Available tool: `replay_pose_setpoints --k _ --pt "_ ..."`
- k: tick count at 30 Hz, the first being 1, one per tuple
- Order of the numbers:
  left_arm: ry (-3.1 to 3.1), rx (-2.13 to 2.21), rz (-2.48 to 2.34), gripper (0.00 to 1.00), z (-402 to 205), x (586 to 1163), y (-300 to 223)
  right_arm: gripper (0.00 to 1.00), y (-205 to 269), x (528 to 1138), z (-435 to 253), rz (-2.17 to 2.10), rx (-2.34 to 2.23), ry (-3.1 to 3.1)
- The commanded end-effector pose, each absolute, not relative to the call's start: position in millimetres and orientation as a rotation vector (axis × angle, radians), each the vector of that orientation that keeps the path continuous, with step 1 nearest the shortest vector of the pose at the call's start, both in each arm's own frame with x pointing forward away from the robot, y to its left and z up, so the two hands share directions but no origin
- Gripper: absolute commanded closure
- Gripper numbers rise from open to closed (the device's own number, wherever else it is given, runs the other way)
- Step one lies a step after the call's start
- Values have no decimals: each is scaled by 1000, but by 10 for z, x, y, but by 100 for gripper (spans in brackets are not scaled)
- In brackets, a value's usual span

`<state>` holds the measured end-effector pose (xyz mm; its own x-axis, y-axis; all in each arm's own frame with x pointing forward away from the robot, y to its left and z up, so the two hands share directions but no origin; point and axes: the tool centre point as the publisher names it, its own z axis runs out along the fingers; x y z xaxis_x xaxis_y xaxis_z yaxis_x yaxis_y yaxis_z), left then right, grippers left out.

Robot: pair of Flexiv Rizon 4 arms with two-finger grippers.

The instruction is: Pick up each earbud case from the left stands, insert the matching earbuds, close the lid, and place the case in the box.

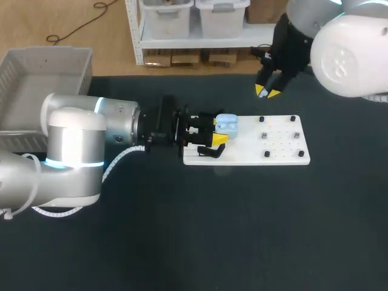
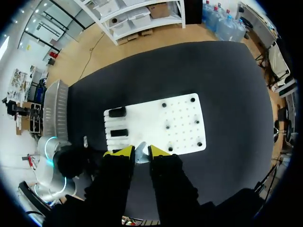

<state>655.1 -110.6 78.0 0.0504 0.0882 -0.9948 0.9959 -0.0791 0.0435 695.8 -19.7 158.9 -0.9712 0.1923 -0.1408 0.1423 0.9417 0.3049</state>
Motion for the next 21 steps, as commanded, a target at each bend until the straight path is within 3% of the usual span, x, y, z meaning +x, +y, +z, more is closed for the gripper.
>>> replay_pose_setpoints --k 1,21 --pt "1204 1356 -1186 100 783 6551 -1104 100 -93 6714 1790 454 198 2933" --pt "1204 1356 -1186 100 783 6551 -1104 100 426 6371 1636 488 -44 3080"
